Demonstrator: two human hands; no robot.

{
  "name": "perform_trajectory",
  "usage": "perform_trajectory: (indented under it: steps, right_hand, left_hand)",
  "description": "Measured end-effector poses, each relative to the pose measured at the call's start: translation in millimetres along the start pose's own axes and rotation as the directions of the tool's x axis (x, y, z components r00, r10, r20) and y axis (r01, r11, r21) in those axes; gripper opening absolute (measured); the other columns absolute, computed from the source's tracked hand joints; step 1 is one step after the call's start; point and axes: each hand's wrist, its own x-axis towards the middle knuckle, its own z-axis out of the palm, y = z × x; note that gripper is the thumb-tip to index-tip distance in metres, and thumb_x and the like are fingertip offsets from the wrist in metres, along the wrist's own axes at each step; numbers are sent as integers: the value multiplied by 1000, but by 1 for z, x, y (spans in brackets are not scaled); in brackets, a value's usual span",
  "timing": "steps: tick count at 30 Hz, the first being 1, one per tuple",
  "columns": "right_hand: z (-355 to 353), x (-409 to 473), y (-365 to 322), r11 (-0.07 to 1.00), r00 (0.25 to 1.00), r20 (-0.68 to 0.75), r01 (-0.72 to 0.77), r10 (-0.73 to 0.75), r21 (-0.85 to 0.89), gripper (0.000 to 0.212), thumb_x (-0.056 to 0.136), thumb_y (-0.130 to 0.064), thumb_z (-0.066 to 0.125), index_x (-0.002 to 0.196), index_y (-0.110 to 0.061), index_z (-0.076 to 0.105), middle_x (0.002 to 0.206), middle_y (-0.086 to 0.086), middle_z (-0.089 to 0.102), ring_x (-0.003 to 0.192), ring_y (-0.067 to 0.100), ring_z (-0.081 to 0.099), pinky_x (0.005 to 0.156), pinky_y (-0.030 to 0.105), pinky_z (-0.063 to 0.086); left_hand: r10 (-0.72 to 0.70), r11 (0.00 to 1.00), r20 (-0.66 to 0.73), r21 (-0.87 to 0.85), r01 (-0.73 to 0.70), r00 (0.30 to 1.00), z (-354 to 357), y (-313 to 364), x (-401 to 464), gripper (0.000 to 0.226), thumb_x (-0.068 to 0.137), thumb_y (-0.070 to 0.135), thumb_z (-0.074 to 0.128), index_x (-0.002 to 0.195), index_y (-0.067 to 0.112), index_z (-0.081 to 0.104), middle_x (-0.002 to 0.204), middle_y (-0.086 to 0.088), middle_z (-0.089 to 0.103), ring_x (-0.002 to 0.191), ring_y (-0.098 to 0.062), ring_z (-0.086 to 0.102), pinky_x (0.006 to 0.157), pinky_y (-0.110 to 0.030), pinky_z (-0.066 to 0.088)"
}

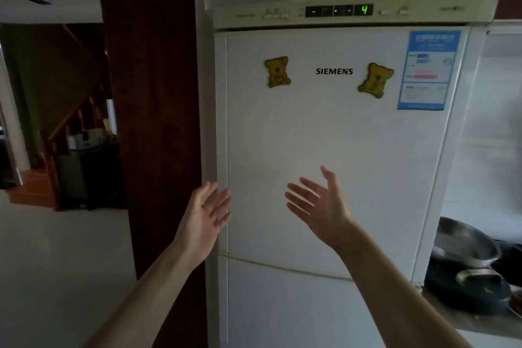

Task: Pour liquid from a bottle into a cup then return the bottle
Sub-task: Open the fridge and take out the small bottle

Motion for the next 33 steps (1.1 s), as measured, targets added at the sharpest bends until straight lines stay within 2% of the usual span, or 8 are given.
perform_trajectory:
  steps: [4, 8, 11, 13, 21, 26, 29, 33]
  right_hand:
    - [71, 43, 4, 770, 975, 108, 219, -193, -599, 43, 96, -48, 58, 122, -13, 63, 126, 14, 66, 112, 31, 63, 93, 38, 48]
    - [129, 92, 7, 116, 864, 389, 443, -319, -889, 57, 94, -48, 61, 141, -18, 51, 144, 7, 55, 130, 25, 52, 102, 36, 41]
    - [162, 126, 12, -688, 662, 722, 428, -204, -586, 56, 99, -35, 55, 151, -21, 40, 158, 6, 40, 148, 25, 30, 121, 45, 24]
    - [179, 147, 15, -902, 621, 783, 319, -31, -289, 52, 101, -29, 50, 152, -21, 39, 161, 6, 35, 152, 27, 21, 124, 50, 12]
    - [200, 177, 23, -990, 783, 612, 33, 113, 141, 60, 100, -62, 27, 125, -22, 65, 144, 6, 54, 148, 30, 30, 117, 71, 4]
    - [206, 172, 37, -986, 829, 556, -43, 56, 164, 56, 102, -58, 29, 121, -19, 65, 137, 6, 57, 141, 30, 39, 114, 75, 8]
    - [203, 146, 38, -991, 722, 686, -10, 87, 137, 51, 103, -54, 38, 110, -13, 68, 117, 7, 64, 123, 29, 53, 110, 77, 17]
    - [191, 65, 41, -990, 471, 880, 138, 52, -16, 46, 99, -48, 48, 110, -9, 69, 115, 11, 68, 126, 33, 53, 111, 75, 19]
  left_hand:
    - [168, 907, 13, 389, -160, 986, -15, 4, 51, 65, 89, 31, 64, 146, 29, 34, 146, -3, 45, 136, -21, 42, 109, -41, 33]
    - [237, 673, -29, 725, -143, 971, -28, 9, 108, 103, 72, 54, 77, 151, 36, 14, 160, 1, 16, 144, -18, 24, 114, -48, 28]
    - [253, 534, 20, 831, -157, 967, -29, 12, 150, 118, 67, 61, 77, 153, 33, 1, 162, -1, 5, 148, -25, 14, 116, -52, 24]
    - [164, 542, 92, 824, -168, 982, -30, 11, 175, 117, 71, 57, 75, 154, 27, -1, 163, -3, 6, 148, -26, 13, 117, -49, 20]
    - [301, 435, 408, 745, -505, 862, -51, 1, 217, 92, 73, 48, 76, 144, 13, 29, 135, -1, 42, 120, -11, 44, 85, -8, 36]
    - [303, 351, 445, 770, -533, 843, -55, 11, 209, 91, 70, 59, 70, 139, 10, 35, 132, -5, 48, 115, -15, 51, 94, -29, 49]
    - [363, 272, 464, 777, -568, 808, -61, 18, 168, 95, 73, 64, 67, 141, 7, 33, 137, -5, 52, 118, -12, 56, 90, -31, 55]
    - [495, 143, 601, 656, -741, 628, -50, 35, 69, 78, 74, 31, 79, 130, -12, 45, 125, -1, 57, 116, 13, 42, 88, 6, 34]
